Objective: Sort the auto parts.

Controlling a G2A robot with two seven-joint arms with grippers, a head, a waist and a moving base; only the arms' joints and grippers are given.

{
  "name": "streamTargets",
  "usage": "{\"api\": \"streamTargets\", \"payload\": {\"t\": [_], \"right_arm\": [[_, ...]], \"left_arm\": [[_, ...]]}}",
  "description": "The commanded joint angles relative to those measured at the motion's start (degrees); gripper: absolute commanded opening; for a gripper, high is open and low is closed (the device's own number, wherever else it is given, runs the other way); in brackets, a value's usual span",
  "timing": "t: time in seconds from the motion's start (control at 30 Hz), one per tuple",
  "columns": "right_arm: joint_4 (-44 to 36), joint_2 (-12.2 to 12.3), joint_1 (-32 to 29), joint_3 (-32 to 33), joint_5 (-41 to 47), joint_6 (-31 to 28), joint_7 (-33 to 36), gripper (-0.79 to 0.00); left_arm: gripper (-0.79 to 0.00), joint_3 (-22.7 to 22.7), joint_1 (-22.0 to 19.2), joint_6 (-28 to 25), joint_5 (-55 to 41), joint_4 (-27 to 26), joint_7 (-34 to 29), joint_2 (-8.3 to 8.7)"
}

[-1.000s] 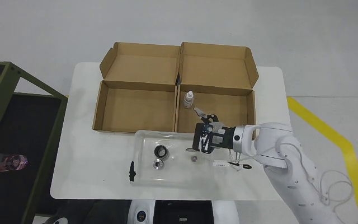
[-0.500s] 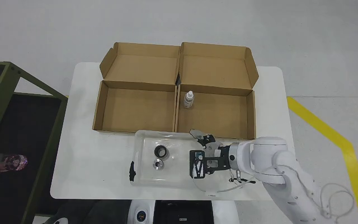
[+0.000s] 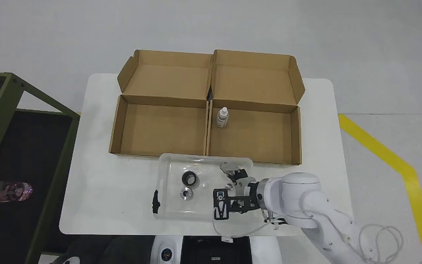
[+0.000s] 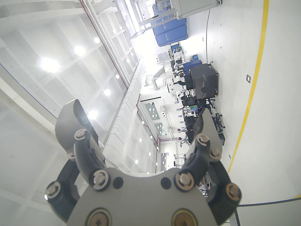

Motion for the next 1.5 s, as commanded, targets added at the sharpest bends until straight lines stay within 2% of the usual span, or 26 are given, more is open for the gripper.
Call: {"api": "streamTargets", "payload": {"t": [0.0,0.6,0.63,0.77,0.9,0.97,1.03,1.13,1.2,1.3,1.33,1.37,1.47], "right_arm": [[0.4,0.0,0.2,-0.7,-0.7,0.5,0.5,0.000],[4.9,-0.5,3.2,-6.0,-4.9,4.7,3.3,0.000],[5.0,-0.5,3.3,-6.3,-5.0,4.8,3.5,-0.080],[5.9,-0.6,3.6,-6.7,-5.4,5.8,4.0,-0.252],[6.7,-0.6,3.7,-7.1,-5.9,6.4,4.1,-0.234],[7.0,-0.6,3.8,-7.3,-6.2,6.5,4.3,-0.249],[7.2,-0.6,3.9,-7.6,-6.5,6.6,4.6,-0.280],[7.7,-0.7,4.1,-7.9,-6.9,6.8,4.8,-0.394],[8.0,-0.7,4.3,-8.2,-7.0,6.8,4.8,-0.431],[7.9,-0.7,4.5,-8.6,-7.9,6.8,5.4,-0.585],[7.9,-0.8,4.6,-8.7,-7.8,6.9,5.3,-0.727],[7.8,-0.8,4.6,-8.8,-7.8,6.8,5.3,-0.785],[7.2,-0.8,4.8,-8.8,-7.6,6.7,5.0,-0.785]], "left_arm": [[0.000,0.0,0.0,0.0,0.0,0.0,0.0,0.00],[0.000,0.0,0.0,0.0,0.0,0.0,0.0,0.00],[0.000,0.0,0.0,0.0,0.0,0.0,0.0,0.00],[0.000,0.0,0.0,0.0,0.0,0.0,0.0,0.00],[0.000,0.0,0.0,0.0,0.0,0.0,0.0,0.00],[0.000,0.0,0.0,0.0,0.0,0.0,0.0,0.00],[0.000,0.0,0.0,0.0,0.0,0.0,0.0,0.00],[0.000,0.0,0.0,0.0,0.0,0.0,0.0,0.00],[0.000,0.0,0.0,0.0,0.0,0.0,0.0,0.00],[0.000,0.0,0.0,0.0,0.0,0.0,0.0,0.00],[0.000,0.0,0.0,0.0,0.0,0.0,0.0,0.00],[0.000,0.0,0.0,0.0,0.0,0.0,0.0,0.00],[0.000,0.0,0.0,0.0,0.0,0.0,0.0,0.00]]}}
